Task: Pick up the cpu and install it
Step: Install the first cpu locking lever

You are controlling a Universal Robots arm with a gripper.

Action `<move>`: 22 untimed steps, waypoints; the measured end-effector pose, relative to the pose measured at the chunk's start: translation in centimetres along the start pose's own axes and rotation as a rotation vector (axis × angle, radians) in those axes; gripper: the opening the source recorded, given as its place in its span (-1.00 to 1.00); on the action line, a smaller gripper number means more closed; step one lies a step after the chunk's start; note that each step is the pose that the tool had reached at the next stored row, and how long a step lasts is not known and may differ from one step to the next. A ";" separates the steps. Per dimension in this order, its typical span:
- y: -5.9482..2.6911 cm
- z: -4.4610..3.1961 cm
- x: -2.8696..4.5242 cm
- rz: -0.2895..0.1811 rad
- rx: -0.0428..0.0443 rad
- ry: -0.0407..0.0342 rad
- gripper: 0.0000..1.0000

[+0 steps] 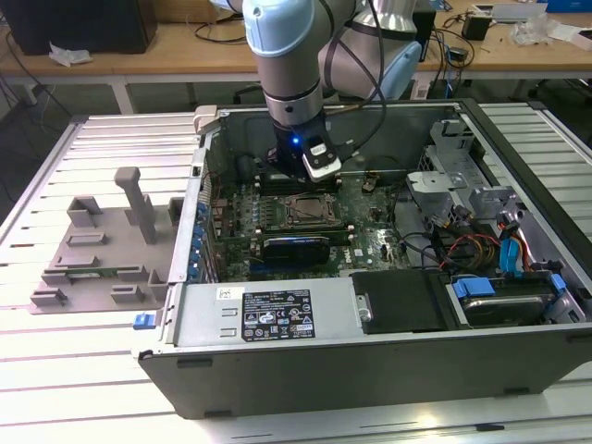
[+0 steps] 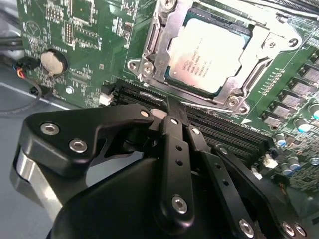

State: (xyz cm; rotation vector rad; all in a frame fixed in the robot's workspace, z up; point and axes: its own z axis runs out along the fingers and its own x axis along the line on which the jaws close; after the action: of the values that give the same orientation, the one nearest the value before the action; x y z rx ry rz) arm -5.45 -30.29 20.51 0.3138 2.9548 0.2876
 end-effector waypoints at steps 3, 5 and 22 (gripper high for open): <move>0.08 0.03 0.02 0.001 0.0000 -0.0004 -0.79; 0.22 0.05 0.06 0.005 0.0005 -0.0010 -0.79; 0.52 0.57 0.63 0.091 0.0247 -0.0226 -0.79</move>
State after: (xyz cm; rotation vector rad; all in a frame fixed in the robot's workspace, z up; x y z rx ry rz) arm -5.85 -29.55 19.98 0.4519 2.9287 0.2571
